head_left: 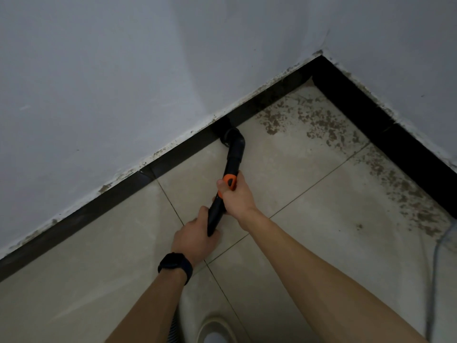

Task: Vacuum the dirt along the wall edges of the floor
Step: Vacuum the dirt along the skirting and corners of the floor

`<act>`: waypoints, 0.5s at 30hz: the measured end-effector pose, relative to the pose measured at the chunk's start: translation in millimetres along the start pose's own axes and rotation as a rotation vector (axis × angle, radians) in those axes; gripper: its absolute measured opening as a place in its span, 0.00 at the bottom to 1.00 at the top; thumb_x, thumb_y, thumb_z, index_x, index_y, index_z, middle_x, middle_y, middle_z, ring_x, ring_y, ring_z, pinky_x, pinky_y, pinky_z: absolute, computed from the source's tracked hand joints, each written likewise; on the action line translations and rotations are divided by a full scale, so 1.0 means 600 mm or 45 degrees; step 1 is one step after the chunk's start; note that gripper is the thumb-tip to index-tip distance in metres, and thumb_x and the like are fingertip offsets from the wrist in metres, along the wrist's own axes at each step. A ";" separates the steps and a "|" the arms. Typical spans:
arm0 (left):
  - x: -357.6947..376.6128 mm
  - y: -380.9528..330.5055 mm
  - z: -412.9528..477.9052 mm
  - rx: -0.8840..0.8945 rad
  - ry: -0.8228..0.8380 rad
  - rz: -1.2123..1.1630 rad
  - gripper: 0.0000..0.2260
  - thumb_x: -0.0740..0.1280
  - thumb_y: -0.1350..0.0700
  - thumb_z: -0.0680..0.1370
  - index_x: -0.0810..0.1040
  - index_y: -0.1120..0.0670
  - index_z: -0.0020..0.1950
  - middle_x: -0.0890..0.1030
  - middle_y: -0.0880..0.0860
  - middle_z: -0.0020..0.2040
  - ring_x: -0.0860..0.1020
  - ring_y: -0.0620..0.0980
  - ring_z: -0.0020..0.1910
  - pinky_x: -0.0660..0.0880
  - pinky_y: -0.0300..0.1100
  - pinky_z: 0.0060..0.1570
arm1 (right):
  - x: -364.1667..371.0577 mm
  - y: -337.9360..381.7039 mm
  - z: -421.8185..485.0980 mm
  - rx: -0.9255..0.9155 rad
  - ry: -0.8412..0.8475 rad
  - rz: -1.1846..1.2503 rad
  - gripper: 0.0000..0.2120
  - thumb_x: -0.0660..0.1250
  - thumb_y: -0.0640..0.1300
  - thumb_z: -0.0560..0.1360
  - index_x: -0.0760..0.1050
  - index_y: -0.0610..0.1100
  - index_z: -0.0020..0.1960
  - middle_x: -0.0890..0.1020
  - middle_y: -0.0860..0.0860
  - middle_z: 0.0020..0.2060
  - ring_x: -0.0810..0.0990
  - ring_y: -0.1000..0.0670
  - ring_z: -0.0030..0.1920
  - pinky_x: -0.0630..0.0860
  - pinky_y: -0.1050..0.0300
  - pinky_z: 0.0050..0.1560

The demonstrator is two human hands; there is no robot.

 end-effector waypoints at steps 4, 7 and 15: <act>0.004 -0.015 0.005 0.044 0.017 0.031 0.14 0.64 0.49 0.77 0.62 0.48 0.57 0.76 0.49 0.37 0.77 0.50 0.32 0.77 0.45 0.32 | -0.018 -0.001 -0.005 0.007 -0.047 0.046 0.14 0.65 0.49 0.82 0.68 0.56 0.67 0.81 0.44 0.52 0.84 0.40 0.52 0.83 0.37 0.56; 0.013 -0.039 0.013 0.120 0.052 0.092 0.15 0.64 0.49 0.77 0.62 0.49 0.58 0.76 0.48 0.38 0.77 0.50 0.33 0.77 0.45 0.32 | -0.049 -0.008 -0.009 0.020 -0.132 0.077 0.15 0.64 0.49 0.83 0.67 0.54 0.69 0.81 0.46 0.50 0.85 0.40 0.51 0.82 0.37 0.56; 0.041 -0.112 0.037 0.300 0.128 0.213 0.15 0.63 0.48 0.77 0.61 0.49 0.58 0.76 0.49 0.42 0.78 0.54 0.38 0.75 0.45 0.34 | -0.142 -0.027 -0.016 0.012 -0.334 0.209 0.11 0.65 0.48 0.83 0.67 0.59 0.61 0.82 0.47 0.49 0.86 0.40 0.51 0.83 0.37 0.56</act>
Point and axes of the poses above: each hand's wrist, its own z-axis towards the middle knuckle, its own x-axis out of the palm, y = z × x, the point moved 5 cm from there along z, towards the middle knuckle
